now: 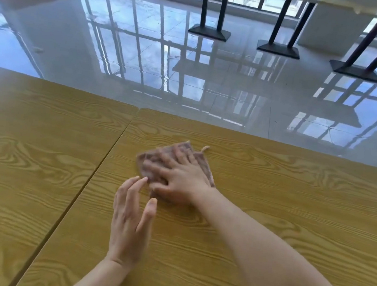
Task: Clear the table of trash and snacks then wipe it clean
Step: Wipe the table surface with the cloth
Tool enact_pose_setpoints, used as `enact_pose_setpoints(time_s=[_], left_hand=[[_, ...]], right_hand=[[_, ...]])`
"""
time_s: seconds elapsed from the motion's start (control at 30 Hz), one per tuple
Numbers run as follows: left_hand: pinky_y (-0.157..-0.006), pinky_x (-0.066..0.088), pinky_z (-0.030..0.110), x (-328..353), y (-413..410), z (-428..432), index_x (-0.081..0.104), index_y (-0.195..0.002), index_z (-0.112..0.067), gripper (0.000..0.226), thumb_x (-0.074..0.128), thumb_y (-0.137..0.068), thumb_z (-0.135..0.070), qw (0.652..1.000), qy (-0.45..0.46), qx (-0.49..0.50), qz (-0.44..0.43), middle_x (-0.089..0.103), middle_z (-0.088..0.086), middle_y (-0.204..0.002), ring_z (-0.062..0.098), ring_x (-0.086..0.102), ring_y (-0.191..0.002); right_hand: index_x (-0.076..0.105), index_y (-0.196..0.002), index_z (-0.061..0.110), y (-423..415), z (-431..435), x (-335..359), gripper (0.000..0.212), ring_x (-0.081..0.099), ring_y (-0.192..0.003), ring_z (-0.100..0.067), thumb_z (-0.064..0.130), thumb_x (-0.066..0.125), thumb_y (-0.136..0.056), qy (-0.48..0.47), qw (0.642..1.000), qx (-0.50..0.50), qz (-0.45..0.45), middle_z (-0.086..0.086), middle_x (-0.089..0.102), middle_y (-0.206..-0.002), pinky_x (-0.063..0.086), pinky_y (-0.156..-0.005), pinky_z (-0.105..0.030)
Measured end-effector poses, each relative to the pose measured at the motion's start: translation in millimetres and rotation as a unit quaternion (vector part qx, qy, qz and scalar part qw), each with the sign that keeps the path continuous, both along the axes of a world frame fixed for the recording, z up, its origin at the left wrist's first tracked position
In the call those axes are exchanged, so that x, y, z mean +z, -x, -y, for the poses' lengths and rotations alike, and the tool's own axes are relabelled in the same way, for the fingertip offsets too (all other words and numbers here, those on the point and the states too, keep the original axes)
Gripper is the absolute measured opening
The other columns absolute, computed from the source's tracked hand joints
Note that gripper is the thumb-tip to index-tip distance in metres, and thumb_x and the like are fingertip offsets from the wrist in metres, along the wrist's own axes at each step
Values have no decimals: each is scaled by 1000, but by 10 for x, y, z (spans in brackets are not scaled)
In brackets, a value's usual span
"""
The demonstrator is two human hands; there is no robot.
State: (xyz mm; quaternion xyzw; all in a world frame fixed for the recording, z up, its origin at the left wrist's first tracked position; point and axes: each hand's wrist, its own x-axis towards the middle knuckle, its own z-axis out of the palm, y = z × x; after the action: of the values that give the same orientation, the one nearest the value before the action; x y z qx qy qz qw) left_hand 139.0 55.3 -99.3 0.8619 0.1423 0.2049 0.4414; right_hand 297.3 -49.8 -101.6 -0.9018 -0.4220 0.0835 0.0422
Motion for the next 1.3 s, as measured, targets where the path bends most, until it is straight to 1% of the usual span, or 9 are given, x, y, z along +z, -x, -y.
enact_pose_setpoints(time_s=[0.07,0.13,0.2,0.3,0.43,0.53,0.7,0.87,1.3], left_hand=[[-111,33,45,29,34,-19,50,-132,-21,50,38,-90,-46,1000,-1,19,-3,45,0,-139,12,35,-133],[-112,33,48,8,86,-50,52,-132,-19,49,38,-92,-45,998,-59,4,-15,45,4,-142,18,34,-138],[-115,30,50,-44,129,-55,49,-136,-17,53,39,-93,-45,987,-150,-41,-34,40,7,-149,22,26,-145],[-121,17,46,-65,100,-8,36,-149,-20,60,35,-96,-49,956,-261,-111,-71,23,5,-161,20,8,-151],[-121,0,39,-67,-3,135,8,-157,-20,65,19,-99,-49,911,-352,-170,-133,-3,3,-165,15,-13,-150],[-119,-8,37,-120,-29,115,-4,-155,-21,68,15,-96,-50,901,-362,-181,-156,-17,1,-163,11,-25,-146],[-118,-8,38,-169,-120,-130,-5,-154,-18,73,18,-96,-54,898,-373,-153,-175,-17,2,-163,13,-24,-147],[-117,-16,36,-159,-425,-557,-23,-150,-23,74,5,-91,-58,885,-386,-156,-207,-34,-3,-157,10,-38,-140],[-120,-15,36,-237,-1246,-1255,-17,-153,-26,78,9,-87,-61,870,-402,-184,-218,-27,-4,-160,7,-36,-140]], right_hand=[[10,-149,61,250,245,-5,60,-11,-153,-28,70,32,-94,-24,990,137,34,14,2,-167,-11,-122,-52],[17,-153,53,385,502,47,65,-7,-155,-22,61,43,-93,-29,982,183,37,12,6,-167,-7,-124,-48],[12,-156,48,494,700,112,70,-11,-154,-16,67,40,-94,-47,988,143,18,11,2,-168,-8,-124,-46],[6,-159,34,735,855,102,72,-18,-151,-5,71,19,-98,-107,994,-27,-20,14,-6,-166,2,-126,-42],[-15,-156,26,939,904,-37,77,-35,-145,-8,72,-5,-94,-34,993,-113,-14,8,-27,-162,-15,-121,-35],[-17,-155,25,838,858,-54,78,-34,-146,-12,72,-5,-94,-16,997,-71,3,5,-30,-162,-15,-120,-37],[-19,-155,26,555,629,-44,81,-37,-145,-12,74,-1,-93,6,1000,-27,8,6,-32,-161,-14,-120,-39],[-18,-156,24,247,206,-85,83,-39,-143,-12,74,2,-93,-2,1000,-29,8,4,-32,-161,-13,-123,-40],[-13,-157,22,-292,-420,-157,86,-38,-144,-16,73,0,-89,0,995,-97,4,0,-29,-162,-15,-122,-42]])
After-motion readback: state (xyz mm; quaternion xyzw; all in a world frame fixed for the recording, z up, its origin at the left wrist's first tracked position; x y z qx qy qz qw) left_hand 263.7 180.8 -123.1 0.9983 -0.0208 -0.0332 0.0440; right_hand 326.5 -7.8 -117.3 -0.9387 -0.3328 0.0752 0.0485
